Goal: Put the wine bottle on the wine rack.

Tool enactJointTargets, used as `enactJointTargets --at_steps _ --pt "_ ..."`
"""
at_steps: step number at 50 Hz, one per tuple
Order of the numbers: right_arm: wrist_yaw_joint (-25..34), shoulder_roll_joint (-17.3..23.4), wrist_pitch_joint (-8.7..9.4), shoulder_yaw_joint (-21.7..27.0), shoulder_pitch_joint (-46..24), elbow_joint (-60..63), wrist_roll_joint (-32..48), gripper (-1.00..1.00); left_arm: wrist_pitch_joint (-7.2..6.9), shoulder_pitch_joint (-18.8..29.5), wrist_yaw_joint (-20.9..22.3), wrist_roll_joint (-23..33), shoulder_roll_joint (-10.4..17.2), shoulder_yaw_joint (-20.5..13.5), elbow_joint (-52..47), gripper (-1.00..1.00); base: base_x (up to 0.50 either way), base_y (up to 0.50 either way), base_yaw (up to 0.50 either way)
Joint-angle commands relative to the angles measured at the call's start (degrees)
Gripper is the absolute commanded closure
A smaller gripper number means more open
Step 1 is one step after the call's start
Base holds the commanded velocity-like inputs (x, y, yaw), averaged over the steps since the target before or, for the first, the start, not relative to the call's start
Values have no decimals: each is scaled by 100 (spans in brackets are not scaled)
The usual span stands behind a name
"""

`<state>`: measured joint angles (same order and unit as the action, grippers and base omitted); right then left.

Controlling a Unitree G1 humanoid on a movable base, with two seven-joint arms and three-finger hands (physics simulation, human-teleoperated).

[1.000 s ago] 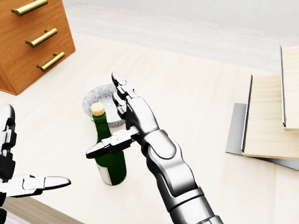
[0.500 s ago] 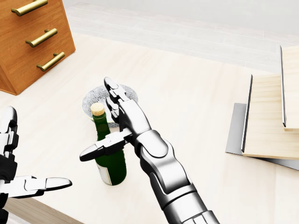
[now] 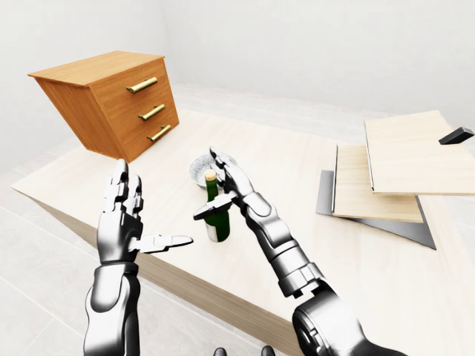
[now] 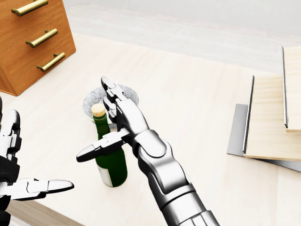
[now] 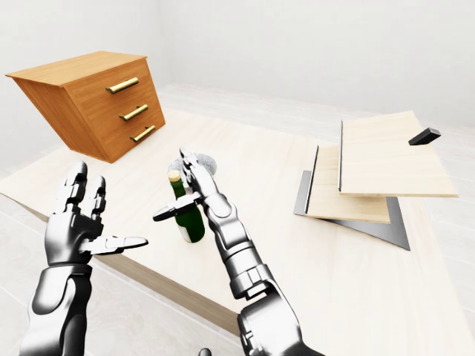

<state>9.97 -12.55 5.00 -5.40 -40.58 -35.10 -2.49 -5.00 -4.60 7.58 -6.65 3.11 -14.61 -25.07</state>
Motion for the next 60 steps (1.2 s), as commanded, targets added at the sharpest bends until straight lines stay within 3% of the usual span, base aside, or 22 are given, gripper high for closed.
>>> enactJointTargets --at_steps 1,23,25,27,29,32,34,37,42,44,49,60 --pt "-6 -23 0 -12 -54 35 -5 -100 0 10 1 -2 4 6 68 -100 0 0 0" --pt "25 -41 0 -16 -74 26 -14 -100 0 -3 4 17 9 25 64 -100 0 0 0" --pt "24 -41 0 -16 -68 40 -14 -67 0 5 5 11 10 20 75 -100 0 0 0" --pt "33 -42 0 -15 -65 27 -19 -48 0 2 10 25 10 32 95 -100 0 0 0" --pt "36 -45 0 -21 -63 -3 -14 -45 0 13 12 23 9 28 137 -100 0 0 0" --pt "41 -47 0 -12 -81 -57 -15 -19 0 23 12 30 12 32 185 -100 0 0 0" --pt "47 -46 0 -10 -84 -74 -15 11 0 19 7 26 12 31 172 -100 0 0 0" --pt "51 -45 0 -6 -91 -85 -17 20 0 20 1 36 11 41 183 -100 0 0 0" --pt "47 -58 0 -15 -66 -117 -11 64 0 2 5 65 0 74 240 -100 0 0 0" --pt "52 -57 0 -11 -69 -143 -11 66 0 2 5 66 -1 76 255 -100 0 0 0" --pt "42 -53 0 -13 -51 -83 -5 100 0 -14 7 48 6 64 199 -100 0 0 0" --pt "2 -24 0 -10 -5 117 -17 100 0 -35 12 53 -5 69 179 -100 0 0 0"
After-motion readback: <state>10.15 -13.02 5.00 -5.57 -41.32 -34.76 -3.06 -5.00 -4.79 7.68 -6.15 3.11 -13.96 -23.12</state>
